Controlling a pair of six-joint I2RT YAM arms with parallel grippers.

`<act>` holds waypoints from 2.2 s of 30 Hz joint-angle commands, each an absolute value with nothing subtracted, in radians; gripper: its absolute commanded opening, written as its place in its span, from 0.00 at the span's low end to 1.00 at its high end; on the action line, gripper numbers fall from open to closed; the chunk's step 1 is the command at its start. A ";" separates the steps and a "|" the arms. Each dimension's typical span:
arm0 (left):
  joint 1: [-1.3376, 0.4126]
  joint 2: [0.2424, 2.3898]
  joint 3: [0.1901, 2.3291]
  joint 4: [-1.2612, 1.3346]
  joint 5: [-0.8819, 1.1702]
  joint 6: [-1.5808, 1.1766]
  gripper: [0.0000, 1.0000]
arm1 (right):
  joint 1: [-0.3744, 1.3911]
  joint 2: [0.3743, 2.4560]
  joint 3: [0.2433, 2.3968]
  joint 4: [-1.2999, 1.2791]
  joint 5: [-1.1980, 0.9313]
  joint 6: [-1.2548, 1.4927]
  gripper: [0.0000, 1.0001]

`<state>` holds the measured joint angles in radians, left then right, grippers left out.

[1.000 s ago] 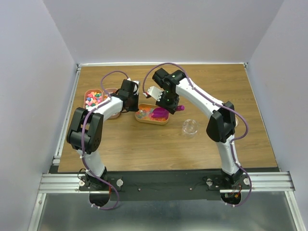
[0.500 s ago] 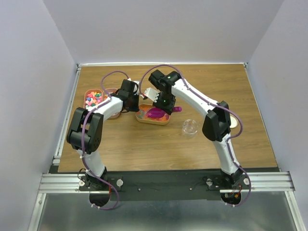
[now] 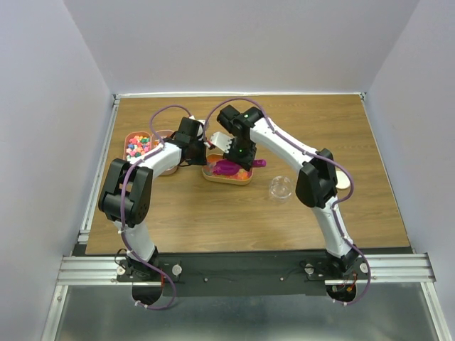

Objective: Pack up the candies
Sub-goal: Scoop the fake candies from the storage box.

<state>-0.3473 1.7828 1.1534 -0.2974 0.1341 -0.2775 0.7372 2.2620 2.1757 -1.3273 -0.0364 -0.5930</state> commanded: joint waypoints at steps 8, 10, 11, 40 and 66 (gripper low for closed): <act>-0.354 1.778 1.144 -0.282 0.181 -0.291 0.22 | 0.750 2.227 2.045 -1.152 -0.101 -0.623 0.01; -0.353 1.778 1.144 -0.282 0.183 -0.293 0.22 | 0.750 2.226 2.039 -1.137 -0.101 -0.623 0.01; -0.353 1.775 1.144 -0.281 0.181 -0.291 0.22 | 0.750 2.223 2.028 -1.118 -0.106 -0.623 0.01; -0.267 1.730 1.114 -0.238 0.212 -0.330 0.20 | 0.704 2.115 1.852 -0.965 -0.213 -0.638 0.01; -0.235 1.585 1.060 -0.140 0.144 -0.356 0.43 | 0.627 1.967 1.620 -0.738 -0.356 -0.635 0.01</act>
